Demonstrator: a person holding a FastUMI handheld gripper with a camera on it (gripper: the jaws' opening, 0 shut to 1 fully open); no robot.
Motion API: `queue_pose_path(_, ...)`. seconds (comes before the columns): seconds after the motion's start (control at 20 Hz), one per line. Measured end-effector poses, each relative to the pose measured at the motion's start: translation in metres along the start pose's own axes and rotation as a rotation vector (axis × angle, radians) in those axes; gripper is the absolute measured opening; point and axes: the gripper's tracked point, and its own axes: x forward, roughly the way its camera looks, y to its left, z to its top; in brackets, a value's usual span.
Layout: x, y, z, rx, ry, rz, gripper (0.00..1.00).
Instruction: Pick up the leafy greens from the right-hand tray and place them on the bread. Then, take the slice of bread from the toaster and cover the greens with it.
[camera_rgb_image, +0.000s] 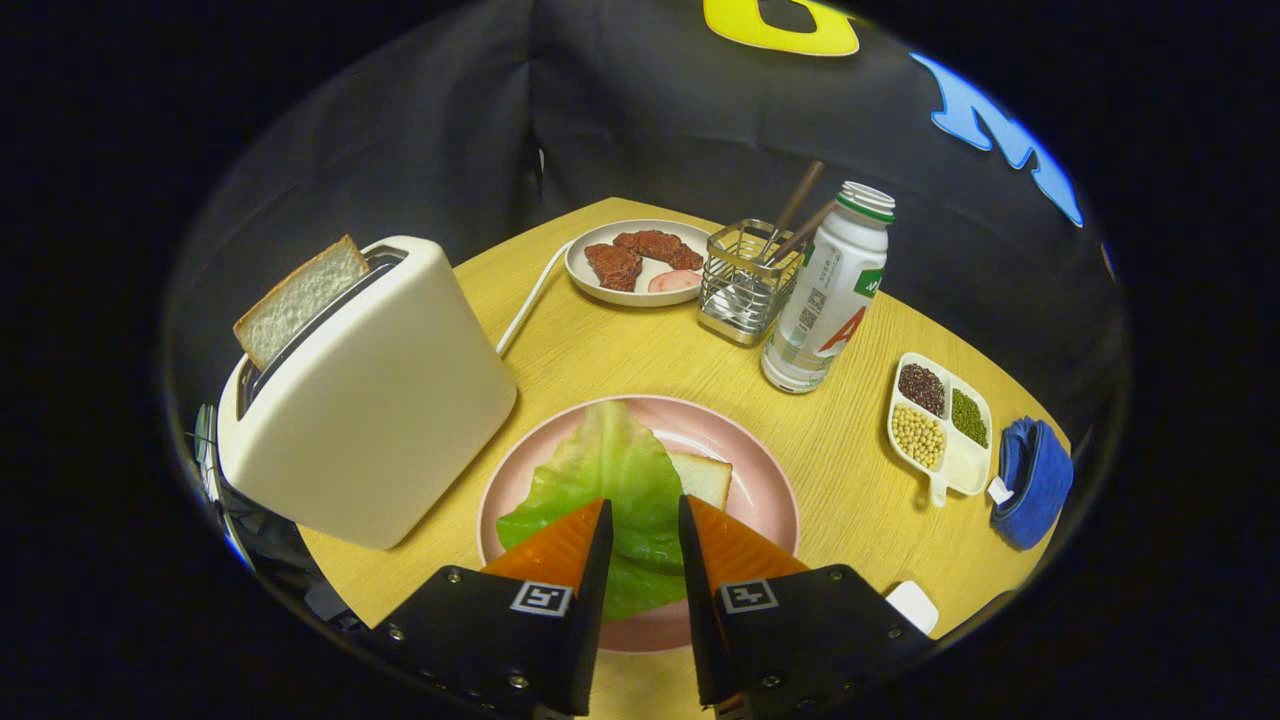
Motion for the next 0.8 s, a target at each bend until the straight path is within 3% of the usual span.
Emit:
queue_pose_path(0.5, -0.020, 0.017, 0.003, 0.050, -0.075, 0.012, 0.40)
queue_pose_path(0.8, -0.065, 0.048, 0.016, 0.064, -0.317, -0.009, 0.40)
